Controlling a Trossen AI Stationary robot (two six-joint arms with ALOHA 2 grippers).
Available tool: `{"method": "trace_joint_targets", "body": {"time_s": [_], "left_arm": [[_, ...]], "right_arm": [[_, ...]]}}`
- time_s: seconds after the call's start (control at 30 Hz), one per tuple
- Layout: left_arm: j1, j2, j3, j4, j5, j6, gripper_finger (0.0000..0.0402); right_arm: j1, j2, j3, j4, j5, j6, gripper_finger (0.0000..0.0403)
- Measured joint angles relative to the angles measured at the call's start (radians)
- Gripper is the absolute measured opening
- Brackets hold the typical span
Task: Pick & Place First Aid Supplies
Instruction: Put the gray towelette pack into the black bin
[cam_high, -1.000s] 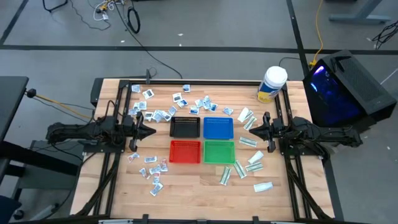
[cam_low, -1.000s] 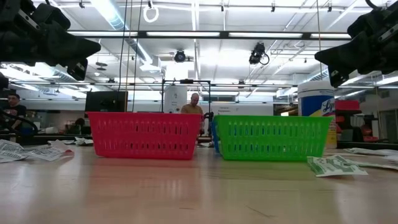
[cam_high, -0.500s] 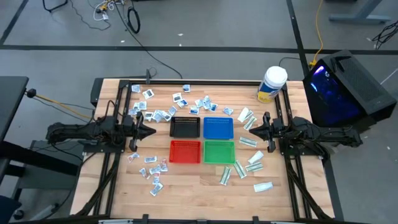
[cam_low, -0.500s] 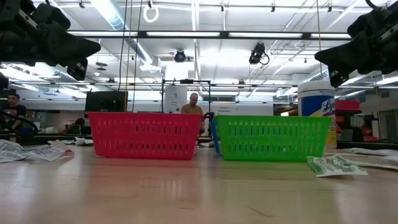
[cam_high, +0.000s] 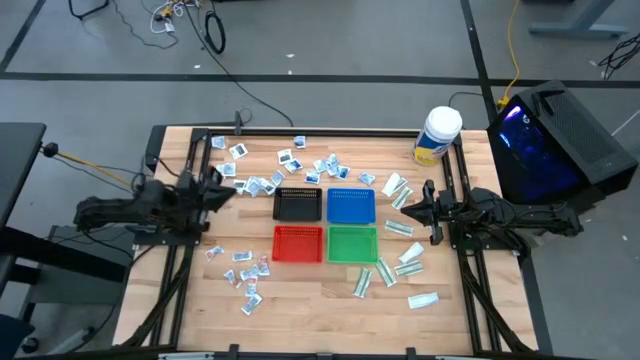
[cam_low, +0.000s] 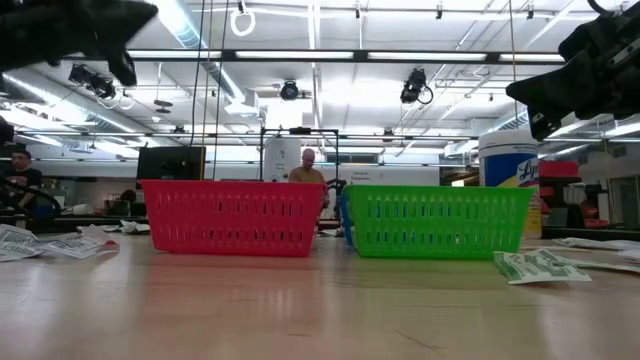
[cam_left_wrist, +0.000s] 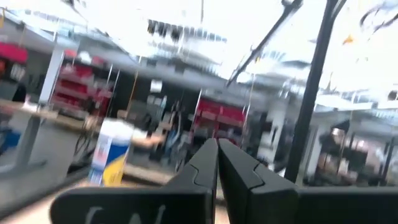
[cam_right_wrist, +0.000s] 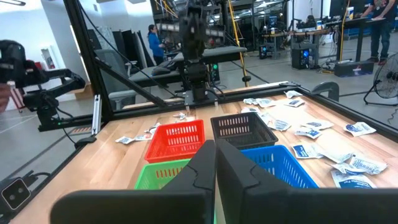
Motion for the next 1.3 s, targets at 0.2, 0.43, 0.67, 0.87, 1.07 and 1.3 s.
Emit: {"method": "trace_joint_targets", "body": {"time_s": [0.2,0.43,0.67,0.87,1.07,1.3], "left_arm": [[0.000,0.000,0.123,-0.006,-0.006,-0.012,0.0021],[0.000,0.046,0.302,-0.007,-0.024,0.006,0.0021],[0.000,0.178,0.490,-0.016,-0.030,0.112,0.0021],[0.000,0.305,0.630,-0.053,-0.030,0.128,0.0021],[0.000,0.439,0.764,-0.195,-0.079,0.141,0.0021],[0.001,0.595,0.880,-0.360,-0.258,0.191,0.0021]], "right_arm": [[0.000,0.000,0.000,0.000,0.000,0.000,0.0018],[0.000,0.000,0.000,0.000,0.000,0.000,0.0018],[0.000,0.000,0.000,0.000,0.000,0.000,0.0018],[0.000,0.000,0.000,0.000,0.000,0.000,0.0018],[0.000,0.000,0.000,0.000,0.000,0.000,0.0018],[0.000,0.000,0.000,0.000,0.000,0.000,0.0018]]}}
